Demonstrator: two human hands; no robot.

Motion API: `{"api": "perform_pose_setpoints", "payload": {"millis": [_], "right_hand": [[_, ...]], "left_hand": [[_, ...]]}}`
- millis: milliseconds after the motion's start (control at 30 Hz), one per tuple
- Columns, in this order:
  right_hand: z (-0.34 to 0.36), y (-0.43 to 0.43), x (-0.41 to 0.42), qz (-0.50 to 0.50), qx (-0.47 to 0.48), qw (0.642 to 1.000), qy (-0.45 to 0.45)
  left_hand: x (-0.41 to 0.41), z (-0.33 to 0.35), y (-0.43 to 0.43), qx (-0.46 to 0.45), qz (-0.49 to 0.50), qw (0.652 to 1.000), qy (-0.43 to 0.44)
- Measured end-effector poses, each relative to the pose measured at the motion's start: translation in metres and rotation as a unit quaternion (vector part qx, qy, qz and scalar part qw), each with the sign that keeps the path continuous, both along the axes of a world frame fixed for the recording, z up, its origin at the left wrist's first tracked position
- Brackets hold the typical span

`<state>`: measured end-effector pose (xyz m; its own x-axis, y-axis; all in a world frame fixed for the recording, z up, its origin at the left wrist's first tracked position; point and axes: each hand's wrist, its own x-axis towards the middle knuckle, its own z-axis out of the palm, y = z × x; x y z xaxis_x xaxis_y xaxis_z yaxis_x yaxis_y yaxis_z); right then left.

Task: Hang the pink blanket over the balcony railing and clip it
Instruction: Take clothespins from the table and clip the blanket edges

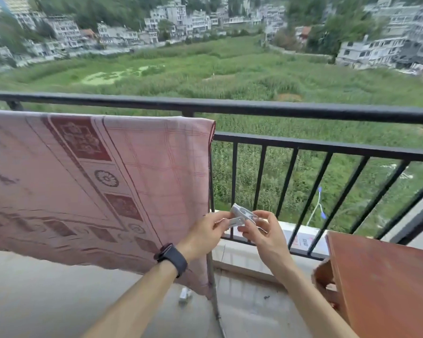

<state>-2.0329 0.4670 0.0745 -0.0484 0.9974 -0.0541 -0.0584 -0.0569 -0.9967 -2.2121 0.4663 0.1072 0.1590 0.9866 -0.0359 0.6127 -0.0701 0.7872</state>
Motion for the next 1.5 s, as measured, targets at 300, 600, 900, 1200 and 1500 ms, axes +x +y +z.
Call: {"api": "perform_pose_setpoints", "payload": {"millis": [300,600,900,1200,1500], "right_hand": [[0.021,-0.03,-0.14,-0.043,0.005,0.996,0.082],[0.071,-0.047,-0.207,0.012,0.062,0.996,0.06],[0.126,-0.007,-0.261,0.039,0.149,0.988,0.016],[0.134,0.025,-0.362,0.013,0.192,0.98,0.04],[0.127,0.073,-0.467,0.024,0.236,0.971,0.015]], "left_hand": [[-0.116,0.018,-0.038,-0.008,0.133,0.971,-0.197],[-0.203,0.089,-0.058,0.049,0.257,0.89,-0.372],[-0.306,0.24,-0.022,0.236,0.116,0.944,0.199],[-0.388,0.25,0.019,0.18,0.065,0.908,0.373],[-0.49,0.221,0.055,0.174,0.08,0.917,0.349]]}}
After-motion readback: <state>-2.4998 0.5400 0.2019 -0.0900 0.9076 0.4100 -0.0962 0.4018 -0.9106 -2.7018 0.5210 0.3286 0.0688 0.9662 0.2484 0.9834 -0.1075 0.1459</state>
